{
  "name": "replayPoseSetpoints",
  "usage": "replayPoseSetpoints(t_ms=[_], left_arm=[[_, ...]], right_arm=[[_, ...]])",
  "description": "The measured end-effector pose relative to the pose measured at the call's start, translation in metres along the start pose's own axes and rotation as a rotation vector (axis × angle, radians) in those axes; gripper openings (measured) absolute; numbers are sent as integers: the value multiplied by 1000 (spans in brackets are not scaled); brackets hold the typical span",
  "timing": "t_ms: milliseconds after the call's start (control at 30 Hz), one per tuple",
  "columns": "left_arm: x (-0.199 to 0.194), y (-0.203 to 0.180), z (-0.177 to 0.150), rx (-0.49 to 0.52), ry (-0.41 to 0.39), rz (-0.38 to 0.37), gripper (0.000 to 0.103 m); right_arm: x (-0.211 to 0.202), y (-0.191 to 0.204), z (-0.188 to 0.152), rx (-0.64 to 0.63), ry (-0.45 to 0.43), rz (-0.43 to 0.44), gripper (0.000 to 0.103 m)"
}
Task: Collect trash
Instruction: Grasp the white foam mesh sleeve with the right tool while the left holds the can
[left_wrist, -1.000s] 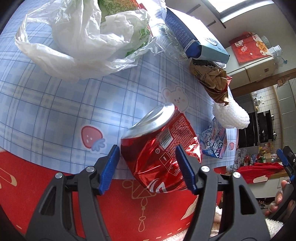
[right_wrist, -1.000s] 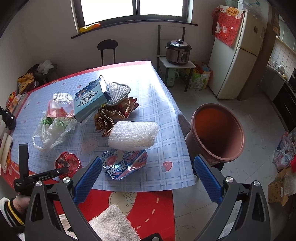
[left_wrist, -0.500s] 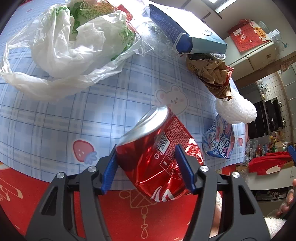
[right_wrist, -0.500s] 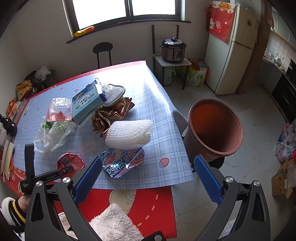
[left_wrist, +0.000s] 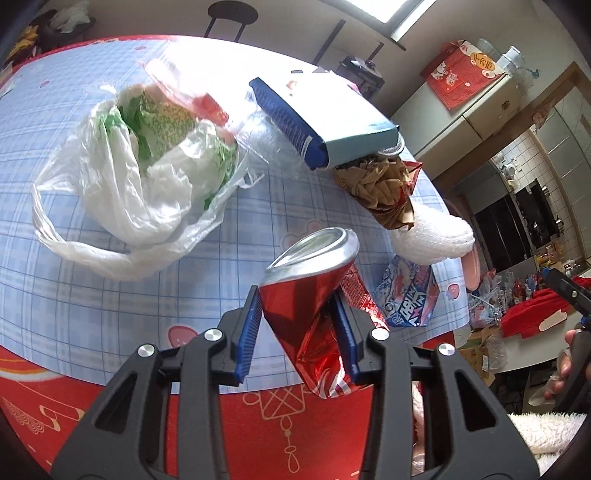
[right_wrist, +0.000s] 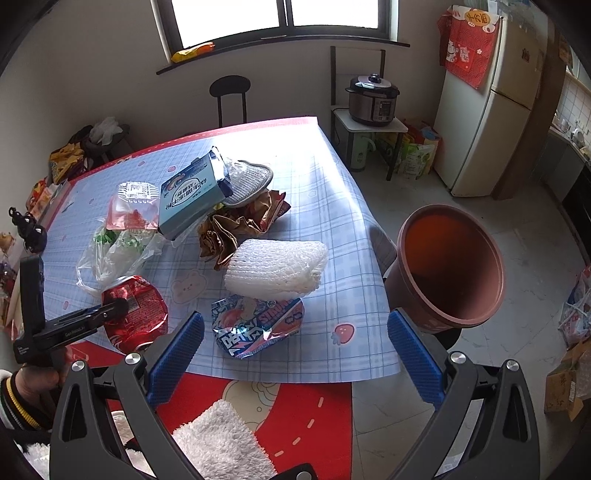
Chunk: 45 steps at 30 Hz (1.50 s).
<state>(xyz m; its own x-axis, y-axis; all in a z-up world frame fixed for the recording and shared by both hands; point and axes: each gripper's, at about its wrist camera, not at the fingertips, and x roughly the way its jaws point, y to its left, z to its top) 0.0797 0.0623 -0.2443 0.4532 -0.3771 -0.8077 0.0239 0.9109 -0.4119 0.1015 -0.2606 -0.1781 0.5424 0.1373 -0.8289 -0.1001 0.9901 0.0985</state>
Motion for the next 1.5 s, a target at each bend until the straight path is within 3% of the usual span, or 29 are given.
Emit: replayPoseSetpoints(t_ms=[167,367,533,600,733,867,1167,1233,1500], left_arm=[[-36,2,6,22,-98,10,40],[-75,10,12,9,-205,34,40],[-91,13,7,-10,-250,34,40],[-91,12,3,-11,-245,25,40],[-88,11,-2,3,-226,11,40],[-87,11,-3,20,-223,-4,40],[-75,27,14,58,-197,-80,40],[-70,27,19,77,-187,-102,40],[-37,7,38,163,-114,-141,40]], right_arm=[[21,8,11,-101,-25,11,96],[73,34,32,-366,45,17,77],[112,56,31,-545,125,-27,77],[122,59,29,-544,147,-22,78],[142,64,24,-556,172,-115,96],[155,64,22,-537,203,-143,95],[138,65,28,-498,223,-141,34],[129,64,29,-479,219,-149,9],[108,61,22,-419,176,-145,9]])
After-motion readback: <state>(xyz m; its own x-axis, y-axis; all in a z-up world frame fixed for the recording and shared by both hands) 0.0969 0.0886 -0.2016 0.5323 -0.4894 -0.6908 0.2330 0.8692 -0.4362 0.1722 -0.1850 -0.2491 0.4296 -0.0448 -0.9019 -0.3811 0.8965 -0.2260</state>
